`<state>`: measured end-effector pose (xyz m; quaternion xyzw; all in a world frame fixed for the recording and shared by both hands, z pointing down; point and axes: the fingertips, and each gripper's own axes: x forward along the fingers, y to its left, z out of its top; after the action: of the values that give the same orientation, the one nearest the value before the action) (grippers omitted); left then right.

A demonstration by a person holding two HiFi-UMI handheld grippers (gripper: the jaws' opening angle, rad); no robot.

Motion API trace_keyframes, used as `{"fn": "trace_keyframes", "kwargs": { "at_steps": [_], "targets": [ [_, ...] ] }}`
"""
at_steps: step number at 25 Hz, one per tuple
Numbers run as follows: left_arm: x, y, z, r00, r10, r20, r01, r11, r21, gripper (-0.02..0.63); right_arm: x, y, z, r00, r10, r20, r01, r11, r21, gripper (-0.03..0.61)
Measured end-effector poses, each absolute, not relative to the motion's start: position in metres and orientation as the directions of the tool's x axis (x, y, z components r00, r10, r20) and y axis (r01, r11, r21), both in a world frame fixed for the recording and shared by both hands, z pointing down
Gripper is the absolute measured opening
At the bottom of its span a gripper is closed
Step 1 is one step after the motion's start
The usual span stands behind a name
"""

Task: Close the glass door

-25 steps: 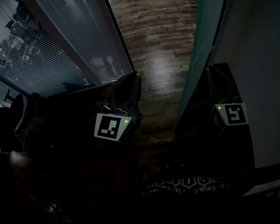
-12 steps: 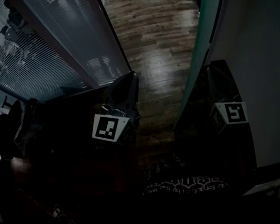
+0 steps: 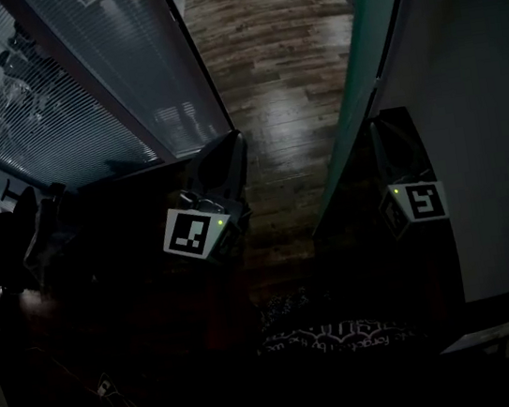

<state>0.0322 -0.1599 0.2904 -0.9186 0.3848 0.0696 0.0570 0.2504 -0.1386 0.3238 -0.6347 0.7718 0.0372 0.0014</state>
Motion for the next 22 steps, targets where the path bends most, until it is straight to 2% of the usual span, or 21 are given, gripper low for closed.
{"fn": "trace_keyframes", "kwargs": {
  "at_steps": [4,7,10,15,22],
  "targets": [
    [0.033,-0.168,0.291,0.694,-0.700,-0.165,-0.714,-0.698,-0.042,0.002,0.243,-0.152,0.334,-0.289,-0.957,-0.005,-0.957,0.289,0.016,0.013],
    [0.030,-0.168,0.292,0.692,-0.703,-0.163,-0.717,-0.696,-0.044,0.002,0.236,-0.157,0.348,-0.379,-0.925,0.037,-0.925,0.379,-0.017,0.108],
    [0.028,-0.169,0.290,0.685,-0.711,-0.161,-0.726,-0.686,-0.056,0.002,0.238,-0.163,0.358,-0.407,-0.910,0.073,-0.913,0.408,-0.005,0.143],
    [0.027,-0.175,0.291,0.670,-0.726,-0.153,-0.740,-0.670,-0.062,0.002,0.242,-0.175,0.365,-0.432,-0.896,0.099,-0.901,0.433,-0.006,0.147],
    [0.025,-0.186,0.290,0.645,-0.751,-0.137,-0.763,-0.642,-0.077,0.002,0.230,-0.191,0.374,-0.544,-0.824,0.155,-0.833,0.553,0.016,0.147]
  ]
}}
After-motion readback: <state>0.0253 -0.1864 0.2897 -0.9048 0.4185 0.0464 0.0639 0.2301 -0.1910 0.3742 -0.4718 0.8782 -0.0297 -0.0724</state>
